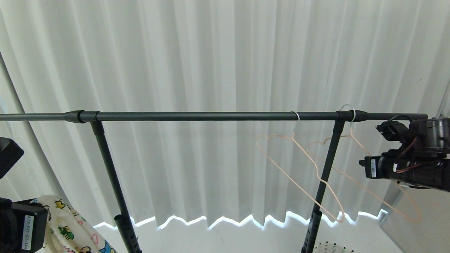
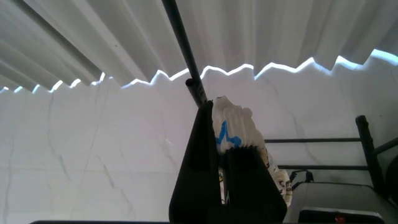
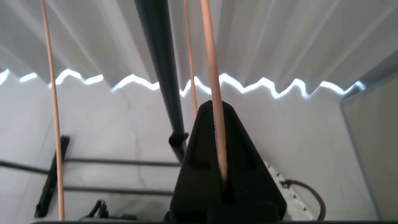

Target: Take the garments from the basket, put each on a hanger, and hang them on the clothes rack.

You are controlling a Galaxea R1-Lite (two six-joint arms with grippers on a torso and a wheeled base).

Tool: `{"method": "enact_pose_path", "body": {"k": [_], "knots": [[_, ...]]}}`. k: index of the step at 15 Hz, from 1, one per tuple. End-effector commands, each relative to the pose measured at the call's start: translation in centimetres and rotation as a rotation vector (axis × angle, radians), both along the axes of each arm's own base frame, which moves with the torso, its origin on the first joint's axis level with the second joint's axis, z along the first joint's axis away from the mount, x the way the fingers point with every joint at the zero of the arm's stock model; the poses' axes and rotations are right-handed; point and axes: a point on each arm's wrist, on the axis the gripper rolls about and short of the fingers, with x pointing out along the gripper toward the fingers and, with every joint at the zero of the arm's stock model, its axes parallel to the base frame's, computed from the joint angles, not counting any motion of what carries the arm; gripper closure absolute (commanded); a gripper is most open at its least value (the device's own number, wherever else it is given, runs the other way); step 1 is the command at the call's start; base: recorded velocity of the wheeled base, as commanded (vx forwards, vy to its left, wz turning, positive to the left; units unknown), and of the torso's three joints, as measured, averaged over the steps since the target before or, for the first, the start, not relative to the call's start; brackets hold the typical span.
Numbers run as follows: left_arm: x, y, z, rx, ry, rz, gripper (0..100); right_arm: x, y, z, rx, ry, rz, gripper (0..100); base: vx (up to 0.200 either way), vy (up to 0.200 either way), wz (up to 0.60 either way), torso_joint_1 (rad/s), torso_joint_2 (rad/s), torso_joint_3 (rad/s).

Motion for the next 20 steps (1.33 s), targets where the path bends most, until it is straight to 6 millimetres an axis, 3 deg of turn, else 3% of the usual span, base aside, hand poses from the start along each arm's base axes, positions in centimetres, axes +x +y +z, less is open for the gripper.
{"method": "enact_pose_path", "body": {"k": [1,11,16,20], "knots": [[-0.3,0.1,0.1,-0.005,-0.013,-0.001,100,-1.6,-0.2,1.2,-0.002,-0.064,-0.016,100,0.0,0.0,0.0,0.0,0.0,0.0],[-0.9,0.4,0.2,-0.015,-0.031,0.0,100,-7.9,-1.1,2.2,-0.006,-0.293,-0.018,100,0.0,0.0,0.0,0.0,0.0,0.0],[-0.9,0.4,0.1,-0.013,-0.03,-0.001,100,-12.6,-1.6,1.7,-0.039,-0.341,0.001,100,-0.2,0.0,0.0,0.005,0.01,0.004],[-0.9,0.4,0.1,-0.011,-0.03,-0.002,100,-15.0,-1.7,1.8,-0.043,-0.371,0.034,100,-0.2,0.0,0.0,-0.002,0.0,0.008]]}}
